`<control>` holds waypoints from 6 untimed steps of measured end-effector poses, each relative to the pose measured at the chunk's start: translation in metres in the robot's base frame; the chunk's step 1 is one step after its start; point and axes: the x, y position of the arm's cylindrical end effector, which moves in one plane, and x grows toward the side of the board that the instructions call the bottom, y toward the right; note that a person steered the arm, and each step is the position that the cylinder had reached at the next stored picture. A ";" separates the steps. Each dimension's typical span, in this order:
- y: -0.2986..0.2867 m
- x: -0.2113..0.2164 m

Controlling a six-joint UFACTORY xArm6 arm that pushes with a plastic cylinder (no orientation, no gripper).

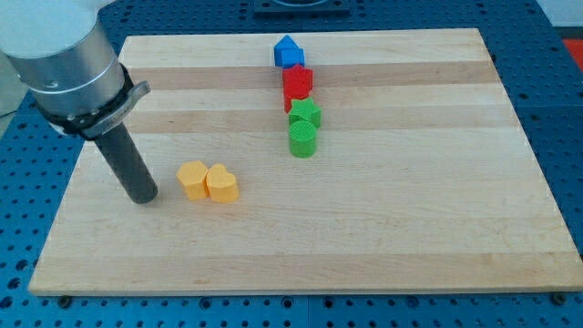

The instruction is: Slide the yellow hexagon and yellow heart right a bit

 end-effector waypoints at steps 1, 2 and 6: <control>0.040 -0.015; 0.109 -0.020; 0.148 -0.010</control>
